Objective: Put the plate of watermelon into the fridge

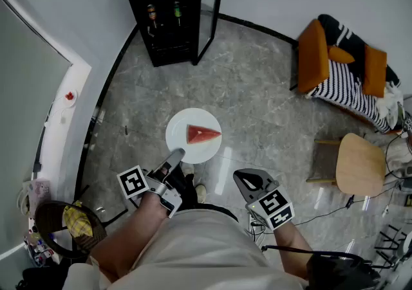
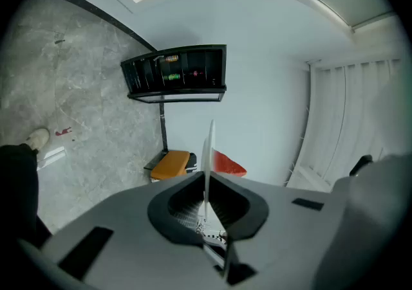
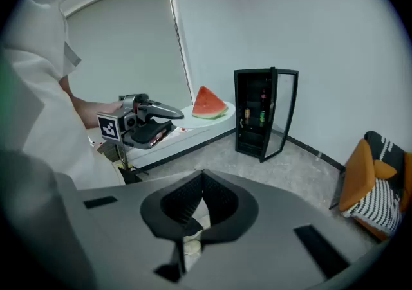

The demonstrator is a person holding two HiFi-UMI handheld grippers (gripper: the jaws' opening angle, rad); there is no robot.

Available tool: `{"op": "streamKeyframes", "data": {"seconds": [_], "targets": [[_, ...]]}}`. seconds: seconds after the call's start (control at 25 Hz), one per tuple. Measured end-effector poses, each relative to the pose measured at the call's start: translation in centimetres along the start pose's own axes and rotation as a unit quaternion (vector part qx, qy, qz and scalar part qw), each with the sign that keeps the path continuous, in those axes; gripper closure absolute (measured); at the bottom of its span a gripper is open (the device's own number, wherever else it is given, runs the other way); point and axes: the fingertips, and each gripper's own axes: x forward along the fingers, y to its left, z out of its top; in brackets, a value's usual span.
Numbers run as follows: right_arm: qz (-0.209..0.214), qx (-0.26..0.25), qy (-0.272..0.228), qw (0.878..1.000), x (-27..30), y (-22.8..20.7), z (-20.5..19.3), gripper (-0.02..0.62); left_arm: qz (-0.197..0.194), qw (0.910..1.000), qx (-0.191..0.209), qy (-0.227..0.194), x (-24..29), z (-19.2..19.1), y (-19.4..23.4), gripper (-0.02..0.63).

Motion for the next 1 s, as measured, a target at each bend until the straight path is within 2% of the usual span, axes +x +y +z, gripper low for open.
{"op": "streamKeyframes", "data": {"seconds": [0.2,0.52,0.72,0.84,1.0], "targets": [[0.004,-0.012,0.015,1.000,2.6,-1.2,2.4,0.581,-0.006,1.0000,0.003,0.001,1.5,2.7,-0.1,0.581],[0.006,-0.036,0.024,0.999,7.4,-7.6,10.5,0.578,-0.002,1.0000,0.008,0.001,7.4,10.3,-1.0,0.581],[-0.007,-0.036,0.037,0.999,9.6,-11.6,13.3,0.571,-0.015,0.9997,0.012,-0.016,10.7,14.3,-1.9,0.581],[0.016,-0.049,0.050,0.997,10.7,-13.7,14.5,0.514,-0.009,0.9992,0.016,-0.035,12.8,16.2,-1.5,0.581],[0.067,-0.080,0.085,0.991,13.6,-17.2,15.5,0.511,-0.016,0.9974,0.007,-0.070,16.7,18.7,-0.9,0.581]]}}
